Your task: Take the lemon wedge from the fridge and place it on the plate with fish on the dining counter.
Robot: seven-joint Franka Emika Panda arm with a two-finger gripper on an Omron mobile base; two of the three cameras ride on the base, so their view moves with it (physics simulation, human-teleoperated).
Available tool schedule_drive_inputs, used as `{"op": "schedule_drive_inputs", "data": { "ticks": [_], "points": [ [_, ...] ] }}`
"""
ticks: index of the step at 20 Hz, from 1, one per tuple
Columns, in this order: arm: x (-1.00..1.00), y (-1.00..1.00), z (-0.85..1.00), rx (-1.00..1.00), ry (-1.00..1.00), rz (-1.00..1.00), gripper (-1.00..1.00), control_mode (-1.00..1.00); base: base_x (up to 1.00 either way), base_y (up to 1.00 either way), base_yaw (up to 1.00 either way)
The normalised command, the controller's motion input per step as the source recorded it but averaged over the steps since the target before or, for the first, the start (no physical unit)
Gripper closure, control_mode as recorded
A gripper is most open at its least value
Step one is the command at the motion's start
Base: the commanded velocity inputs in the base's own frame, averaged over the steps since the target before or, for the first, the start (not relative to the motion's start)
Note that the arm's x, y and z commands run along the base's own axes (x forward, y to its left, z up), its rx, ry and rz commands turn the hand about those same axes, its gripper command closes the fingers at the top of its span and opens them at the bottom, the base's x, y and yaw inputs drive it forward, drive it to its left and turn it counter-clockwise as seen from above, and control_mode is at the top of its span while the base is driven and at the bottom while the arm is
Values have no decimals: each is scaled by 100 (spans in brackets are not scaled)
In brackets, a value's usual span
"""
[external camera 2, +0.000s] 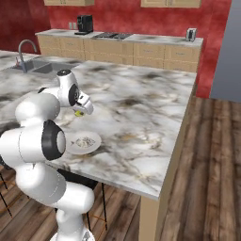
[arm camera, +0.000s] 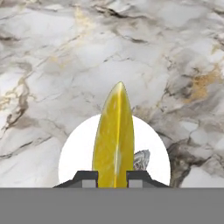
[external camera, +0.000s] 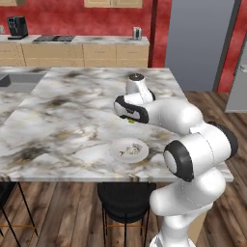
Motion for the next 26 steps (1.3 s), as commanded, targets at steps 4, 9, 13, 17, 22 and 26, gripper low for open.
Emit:
{"op": "schedule_drive_inputs", "data": {
  "ticks": [4, 9, 13, 17, 22, 26],
  "points": [
    [1, 6, -57, 3, 10, -22, 100, -100, 0, 0, 0],
    [-4, 4, -54, 3, 2, -22, 100, -100, 0, 0, 0],
    [-10, 10, -45, 6, -2, -18, 100, -100, 0, 0, 0],
    [0, 34, -36, 8, -8, -14, 100, -100, 0, 0, 0],
    [0, 22, -33, 5, -7, -11, 100, -100, 0, 0, 0],
    [0, 6, -40, 1, -8, -12, 100, -100, 0, 0, 0]
  ]
}}
